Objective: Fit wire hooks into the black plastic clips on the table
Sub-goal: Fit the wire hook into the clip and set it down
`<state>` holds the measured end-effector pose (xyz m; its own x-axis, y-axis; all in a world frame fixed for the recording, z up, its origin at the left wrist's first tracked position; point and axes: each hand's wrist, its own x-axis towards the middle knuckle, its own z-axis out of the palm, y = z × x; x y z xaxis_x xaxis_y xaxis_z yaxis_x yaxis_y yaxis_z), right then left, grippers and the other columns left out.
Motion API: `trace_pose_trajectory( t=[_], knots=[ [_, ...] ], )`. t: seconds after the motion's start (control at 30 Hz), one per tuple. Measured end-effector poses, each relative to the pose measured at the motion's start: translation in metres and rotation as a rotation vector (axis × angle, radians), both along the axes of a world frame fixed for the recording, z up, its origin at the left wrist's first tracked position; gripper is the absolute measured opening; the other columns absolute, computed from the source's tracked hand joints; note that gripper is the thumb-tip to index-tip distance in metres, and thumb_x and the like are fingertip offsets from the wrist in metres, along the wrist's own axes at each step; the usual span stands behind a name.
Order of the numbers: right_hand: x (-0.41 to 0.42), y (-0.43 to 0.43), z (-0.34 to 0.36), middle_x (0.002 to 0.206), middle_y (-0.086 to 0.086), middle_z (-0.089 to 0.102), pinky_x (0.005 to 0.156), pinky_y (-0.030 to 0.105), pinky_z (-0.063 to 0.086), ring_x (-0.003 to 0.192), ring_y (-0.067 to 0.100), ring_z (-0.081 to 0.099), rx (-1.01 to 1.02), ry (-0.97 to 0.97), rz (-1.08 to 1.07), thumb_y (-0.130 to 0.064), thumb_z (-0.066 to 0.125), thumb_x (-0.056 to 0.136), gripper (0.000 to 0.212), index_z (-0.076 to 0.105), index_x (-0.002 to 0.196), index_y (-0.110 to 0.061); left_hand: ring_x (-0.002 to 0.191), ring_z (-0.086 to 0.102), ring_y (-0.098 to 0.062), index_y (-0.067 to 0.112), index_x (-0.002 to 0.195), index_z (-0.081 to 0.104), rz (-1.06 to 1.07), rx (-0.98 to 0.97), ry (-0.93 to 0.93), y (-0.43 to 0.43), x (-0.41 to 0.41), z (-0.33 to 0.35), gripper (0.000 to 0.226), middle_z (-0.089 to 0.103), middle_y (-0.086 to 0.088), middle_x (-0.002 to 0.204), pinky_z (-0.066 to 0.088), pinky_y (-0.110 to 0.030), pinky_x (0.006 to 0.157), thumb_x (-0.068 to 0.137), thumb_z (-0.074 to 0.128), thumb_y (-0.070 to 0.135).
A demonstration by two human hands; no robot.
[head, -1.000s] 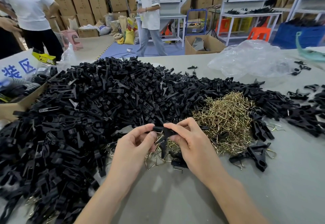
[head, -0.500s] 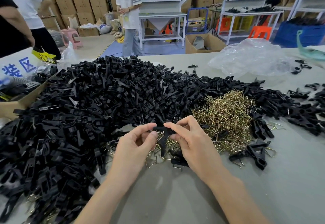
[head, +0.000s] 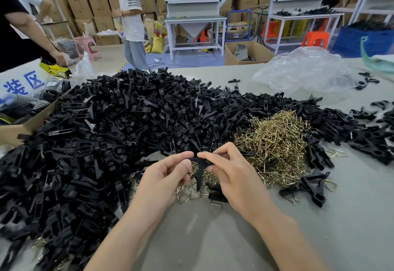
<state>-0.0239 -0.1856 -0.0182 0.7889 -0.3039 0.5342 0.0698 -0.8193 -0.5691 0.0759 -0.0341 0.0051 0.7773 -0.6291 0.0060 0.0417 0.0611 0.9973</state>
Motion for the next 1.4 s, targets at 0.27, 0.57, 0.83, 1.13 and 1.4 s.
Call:
trace_pose_trajectory(
  t=[0.27,0.57,0.83,1.13,1.4],
  knots=[
    [0.001,-0.003,0.002,0.103,-0.016,0.049,0.079,0.023,0.048,0.091,0.01,0.058,0.159,0.001,0.023,-0.011,0.062,0.098,0.039,0.066,0.128,-0.035,0.074,0.063,-0.011,0.015,0.104,0.078,-0.069,-0.189,0.248,-0.006,-0.009,0.001,0.029,0.068,-0.002,0.081,0.057,-0.024,0.067,0.083,0.061,0.024],
    [0.001,-0.001,0.005,0.097,-0.014,0.05,0.078,0.01,0.041,0.091,0.004,0.056,0.206,0.005,0.011,-0.01,0.064,0.097,0.037,0.069,0.127,-0.031,0.072,0.061,-0.015,0.019,0.11,0.075,0.004,-0.131,0.069,-0.006,-0.01,0.002,0.031,0.069,-0.004,0.086,0.056,-0.027,0.069,0.082,0.064,0.026],
    [0.002,0.0,0.004,0.093,-0.015,0.047,0.074,0.009,0.039,0.083,0.004,0.054,0.25,0.004,0.011,-0.009,0.064,0.097,0.038,0.068,0.127,-0.032,0.068,0.06,-0.011,0.023,0.107,0.077,-0.034,-0.154,0.126,-0.004,-0.008,0.002,0.029,0.065,-0.001,0.079,0.055,-0.021,0.071,0.08,0.065,0.024],
    [0.005,0.004,0.007,0.092,-0.005,0.055,0.076,0.014,0.043,0.082,0.007,0.056,0.505,0.004,0.135,-0.005,0.065,0.095,0.05,0.065,0.111,-0.052,0.067,0.058,-0.012,0.029,0.105,0.077,0.004,-0.218,0.113,-0.003,-0.013,0.009,0.037,0.061,-0.002,0.073,0.054,-0.023,0.075,0.069,0.073,0.032],
    [0.008,0.004,0.007,0.095,-0.017,0.061,0.086,0.016,0.047,0.089,0.003,0.062,0.594,-0.062,0.195,-0.002,0.066,0.093,0.05,0.07,0.109,-0.048,0.065,0.061,-0.011,0.033,0.104,0.076,-0.013,-0.255,0.074,0.0,-0.013,0.014,0.036,0.065,-0.001,0.074,0.054,-0.019,0.073,0.068,0.075,0.032]
  ],
)
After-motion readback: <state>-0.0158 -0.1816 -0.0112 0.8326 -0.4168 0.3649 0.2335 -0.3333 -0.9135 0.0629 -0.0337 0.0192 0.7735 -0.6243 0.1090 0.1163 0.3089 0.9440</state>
